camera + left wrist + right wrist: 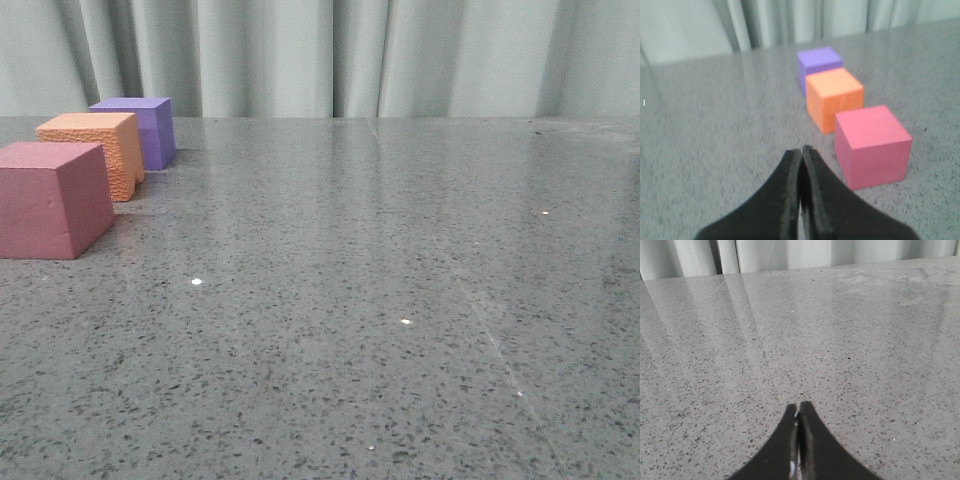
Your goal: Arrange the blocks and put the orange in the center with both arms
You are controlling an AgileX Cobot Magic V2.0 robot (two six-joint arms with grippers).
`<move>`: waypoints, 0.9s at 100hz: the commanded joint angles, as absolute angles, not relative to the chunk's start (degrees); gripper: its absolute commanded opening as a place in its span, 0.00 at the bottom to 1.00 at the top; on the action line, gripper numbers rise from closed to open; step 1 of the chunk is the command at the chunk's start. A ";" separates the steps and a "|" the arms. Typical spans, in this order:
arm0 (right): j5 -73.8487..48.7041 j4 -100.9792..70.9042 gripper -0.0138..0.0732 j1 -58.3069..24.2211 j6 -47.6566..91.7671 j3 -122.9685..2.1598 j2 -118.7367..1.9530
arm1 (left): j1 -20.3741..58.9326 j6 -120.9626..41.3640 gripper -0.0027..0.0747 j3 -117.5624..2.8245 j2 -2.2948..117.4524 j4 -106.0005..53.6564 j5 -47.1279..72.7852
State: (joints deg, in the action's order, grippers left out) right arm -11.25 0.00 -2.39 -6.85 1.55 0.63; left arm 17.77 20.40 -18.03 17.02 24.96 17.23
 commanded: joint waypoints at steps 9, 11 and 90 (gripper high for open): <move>-6.44 0.00 0.08 -2.02 -6.35 0.83 1.79 | 11.34 9.81 0.01 -12.53 12.18 13.77 0.72; -6.44 0.00 0.08 -2.02 -6.35 0.83 1.79 | 10.57 9.81 0.01 -11.48 11.39 13.21 0.00; -6.44 0.00 0.08 -2.02 -6.35 0.78 1.79 | 7.48 9.81 0.01 2.88 -2.08 10.45 0.49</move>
